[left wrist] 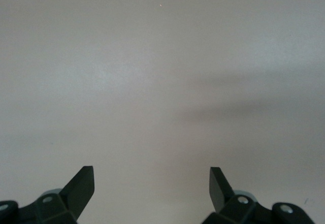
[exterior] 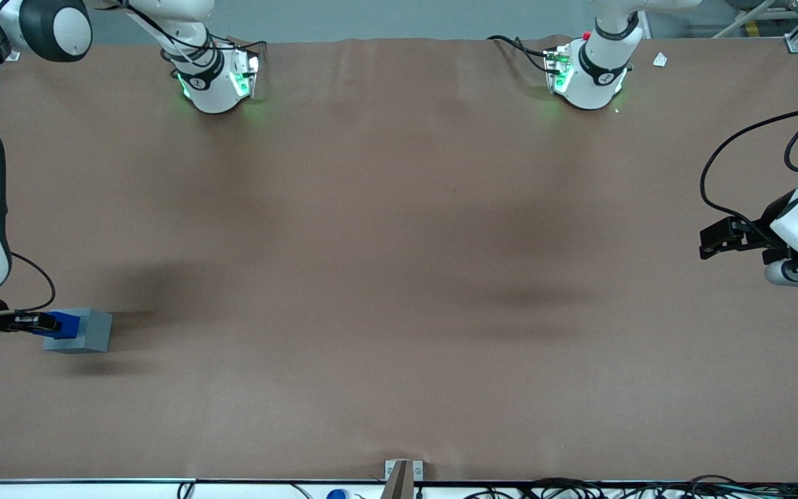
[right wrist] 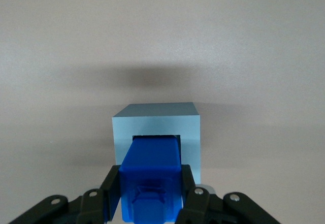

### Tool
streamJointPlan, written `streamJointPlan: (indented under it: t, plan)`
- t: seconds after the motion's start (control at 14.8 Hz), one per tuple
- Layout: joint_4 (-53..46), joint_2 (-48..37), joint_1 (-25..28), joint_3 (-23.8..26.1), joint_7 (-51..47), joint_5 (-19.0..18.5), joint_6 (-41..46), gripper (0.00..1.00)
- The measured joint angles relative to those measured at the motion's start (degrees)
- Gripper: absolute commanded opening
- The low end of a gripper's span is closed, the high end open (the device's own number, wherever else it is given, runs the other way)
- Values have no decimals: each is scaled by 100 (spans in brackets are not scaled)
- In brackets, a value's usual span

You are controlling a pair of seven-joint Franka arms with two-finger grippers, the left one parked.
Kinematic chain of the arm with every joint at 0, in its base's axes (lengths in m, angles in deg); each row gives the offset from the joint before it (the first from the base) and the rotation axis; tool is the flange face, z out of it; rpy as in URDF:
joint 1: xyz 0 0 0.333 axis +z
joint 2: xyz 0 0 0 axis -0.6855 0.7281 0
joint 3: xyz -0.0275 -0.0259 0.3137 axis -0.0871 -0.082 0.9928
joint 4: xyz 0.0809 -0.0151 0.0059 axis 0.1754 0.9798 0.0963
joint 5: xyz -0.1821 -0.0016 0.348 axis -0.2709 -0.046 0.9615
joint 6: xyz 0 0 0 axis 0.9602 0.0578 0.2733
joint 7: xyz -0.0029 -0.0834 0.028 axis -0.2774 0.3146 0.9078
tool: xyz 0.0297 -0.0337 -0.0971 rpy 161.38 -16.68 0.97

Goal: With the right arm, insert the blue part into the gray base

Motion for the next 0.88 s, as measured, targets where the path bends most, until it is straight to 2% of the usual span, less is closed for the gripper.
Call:
streamJointPlan:
  t: [0.14, 0.27, 0.34, 0.47, 0.68, 0.88]
  plan:
    - [1, 1, 1, 6, -1, 0, 0, 64]
    - [1, 1, 1, 9, -2, 0, 0, 74]
    - [1, 1, 1, 9, -2, 0, 0, 85]
    - [-6, 1, 1, 10, -3, 0, -9, 100]
    - [-86, -43, 10, 20, -4, 0, -127, 100]
    - [10, -535, 18, 31, -4, 2, -189, 100]
